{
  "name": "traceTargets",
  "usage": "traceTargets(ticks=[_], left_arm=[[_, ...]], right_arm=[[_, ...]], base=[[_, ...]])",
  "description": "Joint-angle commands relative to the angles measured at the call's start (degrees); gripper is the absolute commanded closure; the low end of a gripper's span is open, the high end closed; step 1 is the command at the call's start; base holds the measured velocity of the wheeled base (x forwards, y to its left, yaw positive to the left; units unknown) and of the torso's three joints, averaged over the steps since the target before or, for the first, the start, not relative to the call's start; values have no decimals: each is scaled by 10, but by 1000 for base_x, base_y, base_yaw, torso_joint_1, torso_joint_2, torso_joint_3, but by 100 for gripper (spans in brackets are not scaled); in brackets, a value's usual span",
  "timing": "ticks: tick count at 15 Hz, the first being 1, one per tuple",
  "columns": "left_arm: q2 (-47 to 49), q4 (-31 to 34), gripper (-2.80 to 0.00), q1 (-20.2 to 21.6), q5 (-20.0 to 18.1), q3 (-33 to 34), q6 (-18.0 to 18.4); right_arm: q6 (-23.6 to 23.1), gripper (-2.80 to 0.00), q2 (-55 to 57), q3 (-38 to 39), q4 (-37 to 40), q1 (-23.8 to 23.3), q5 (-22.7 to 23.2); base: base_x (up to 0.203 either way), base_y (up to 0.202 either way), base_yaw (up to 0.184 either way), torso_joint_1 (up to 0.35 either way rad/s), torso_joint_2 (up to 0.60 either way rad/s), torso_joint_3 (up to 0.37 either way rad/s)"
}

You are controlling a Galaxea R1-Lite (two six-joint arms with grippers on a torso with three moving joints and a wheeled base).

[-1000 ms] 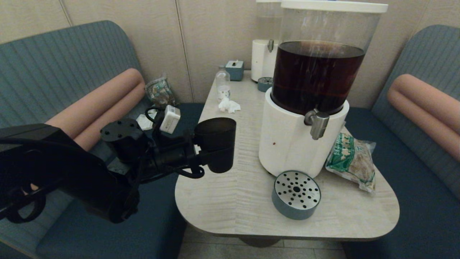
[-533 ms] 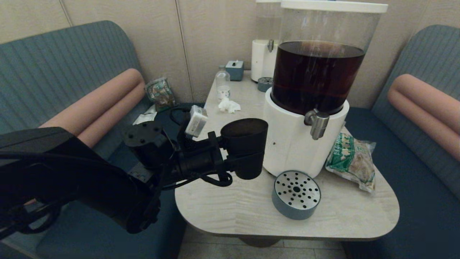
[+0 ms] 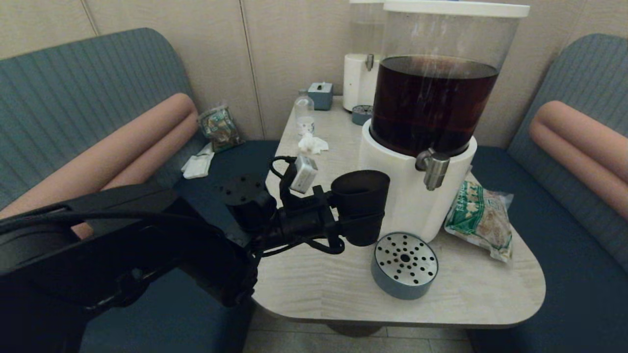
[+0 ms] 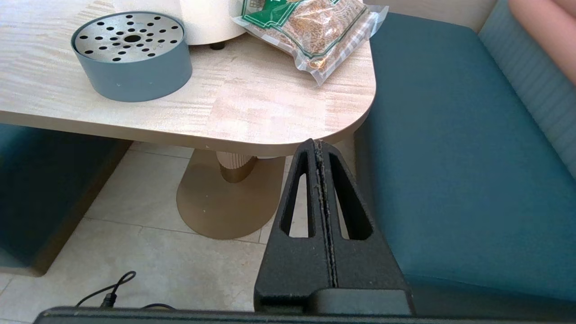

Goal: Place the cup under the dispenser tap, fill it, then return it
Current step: Place it under the water dispenser

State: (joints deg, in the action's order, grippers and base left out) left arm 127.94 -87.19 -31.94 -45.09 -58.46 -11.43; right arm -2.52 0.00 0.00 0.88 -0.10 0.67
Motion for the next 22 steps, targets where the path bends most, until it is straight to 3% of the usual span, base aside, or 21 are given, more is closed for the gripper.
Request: traceTargets(ticks=[1, 6, 22], left_arm=[[46, -5, 0, -19, 7, -32, -3], [76, -5, 0, -65, 38, -58, -8], [170, -5, 0, -76, 39, -155, -12]], right_arm=[[0, 0, 0, 0, 0, 0, 0], [0, 0, 0, 0, 0, 0, 0], [0, 0, 0, 0, 0, 0, 0]], base=[[0, 0, 0, 0, 0, 0], [0, 0, 0, 0, 0, 0], [0, 0, 0, 0, 0, 0]])
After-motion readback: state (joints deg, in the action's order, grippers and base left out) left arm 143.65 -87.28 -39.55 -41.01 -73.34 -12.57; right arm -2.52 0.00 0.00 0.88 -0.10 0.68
